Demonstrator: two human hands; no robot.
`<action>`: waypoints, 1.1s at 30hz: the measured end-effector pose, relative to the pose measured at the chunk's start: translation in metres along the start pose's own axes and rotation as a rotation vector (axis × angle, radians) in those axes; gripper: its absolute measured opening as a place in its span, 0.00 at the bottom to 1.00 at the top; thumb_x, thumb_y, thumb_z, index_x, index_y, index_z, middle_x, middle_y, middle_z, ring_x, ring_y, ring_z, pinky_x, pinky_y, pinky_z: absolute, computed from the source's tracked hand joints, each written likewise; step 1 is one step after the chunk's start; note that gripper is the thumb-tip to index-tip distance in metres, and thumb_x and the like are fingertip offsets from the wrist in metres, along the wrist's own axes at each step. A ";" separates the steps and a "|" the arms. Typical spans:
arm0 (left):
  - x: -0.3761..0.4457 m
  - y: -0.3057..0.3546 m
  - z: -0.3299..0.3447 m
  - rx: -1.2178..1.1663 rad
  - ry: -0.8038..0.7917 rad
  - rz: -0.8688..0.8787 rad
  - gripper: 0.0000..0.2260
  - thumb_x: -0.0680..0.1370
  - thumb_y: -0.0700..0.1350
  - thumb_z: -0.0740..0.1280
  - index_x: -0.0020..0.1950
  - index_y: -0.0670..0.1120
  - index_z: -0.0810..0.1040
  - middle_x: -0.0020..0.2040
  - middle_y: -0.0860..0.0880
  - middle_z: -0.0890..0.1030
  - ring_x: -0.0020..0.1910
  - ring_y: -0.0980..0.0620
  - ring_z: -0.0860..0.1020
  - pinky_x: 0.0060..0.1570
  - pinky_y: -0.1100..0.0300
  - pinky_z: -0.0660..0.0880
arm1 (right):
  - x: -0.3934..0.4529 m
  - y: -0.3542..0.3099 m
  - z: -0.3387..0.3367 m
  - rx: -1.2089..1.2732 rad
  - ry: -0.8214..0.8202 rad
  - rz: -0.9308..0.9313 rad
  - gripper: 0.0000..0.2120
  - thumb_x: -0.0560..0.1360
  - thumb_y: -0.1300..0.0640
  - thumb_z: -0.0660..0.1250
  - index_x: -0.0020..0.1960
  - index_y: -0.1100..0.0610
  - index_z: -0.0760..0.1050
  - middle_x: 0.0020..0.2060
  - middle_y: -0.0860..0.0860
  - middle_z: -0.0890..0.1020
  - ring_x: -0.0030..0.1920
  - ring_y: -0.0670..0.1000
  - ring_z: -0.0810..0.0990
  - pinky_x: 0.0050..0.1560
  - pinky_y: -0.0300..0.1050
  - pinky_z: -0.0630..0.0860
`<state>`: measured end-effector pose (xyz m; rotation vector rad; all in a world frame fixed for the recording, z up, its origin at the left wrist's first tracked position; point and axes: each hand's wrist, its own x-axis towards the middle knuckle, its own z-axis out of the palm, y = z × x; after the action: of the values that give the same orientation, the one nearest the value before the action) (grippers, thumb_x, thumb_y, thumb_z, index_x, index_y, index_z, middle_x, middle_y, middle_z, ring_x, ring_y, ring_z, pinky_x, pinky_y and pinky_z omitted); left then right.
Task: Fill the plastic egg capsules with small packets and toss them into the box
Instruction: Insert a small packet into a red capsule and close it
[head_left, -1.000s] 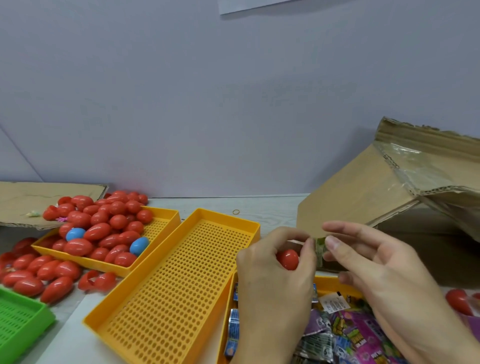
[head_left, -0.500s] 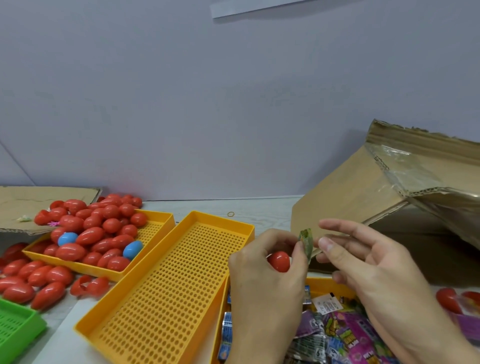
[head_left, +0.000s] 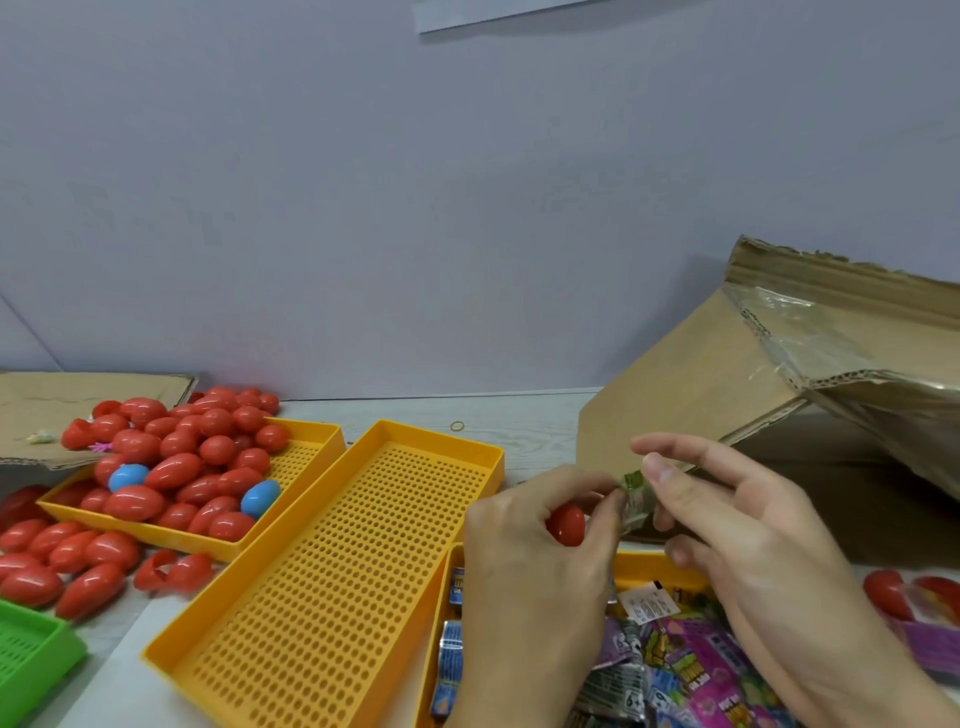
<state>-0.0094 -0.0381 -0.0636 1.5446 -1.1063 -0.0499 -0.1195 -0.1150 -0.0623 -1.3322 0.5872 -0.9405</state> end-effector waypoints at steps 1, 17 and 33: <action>0.000 0.000 0.000 0.014 -0.003 0.020 0.06 0.72 0.40 0.76 0.40 0.51 0.86 0.34 0.61 0.83 0.35 0.61 0.81 0.34 0.73 0.73 | 0.001 0.000 -0.001 0.010 0.012 0.006 0.15 0.64 0.46 0.72 0.50 0.44 0.83 0.33 0.50 0.83 0.38 0.53 0.70 0.37 0.49 0.66; 0.001 0.012 -0.005 -0.291 -0.109 -0.410 0.04 0.74 0.47 0.74 0.40 0.54 0.85 0.35 0.52 0.85 0.24 0.59 0.77 0.25 0.66 0.73 | -0.002 -0.003 -0.004 0.077 -0.054 -0.061 0.14 0.62 0.51 0.72 0.47 0.48 0.83 0.35 0.51 0.83 0.38 0.44 0.81 0.38 0.34 0.77; 0.003 0.010 -0.004 -0.439 -0.029 -0.419 0.03 0.71 0.48 0.75 0.38 0.53 0.85 0.29 0.54 0.79 0.23 0.58 0.72 0.26 0.64 0.69 | -0.005 -0.011 0.002 -0.016 -0.083 -0.115 0.14 0.62 0.52 0.73 0.48 0.48 0.82 0.39 0.55 0.85 0.42 0.49 0.84 0.44 0.41 0.78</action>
<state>-0.0112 -0.0354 -0.0529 1.3493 -0.7146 -0.5653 -0.1229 -0.1098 -0.0523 -1.4241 0.4592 -0.9697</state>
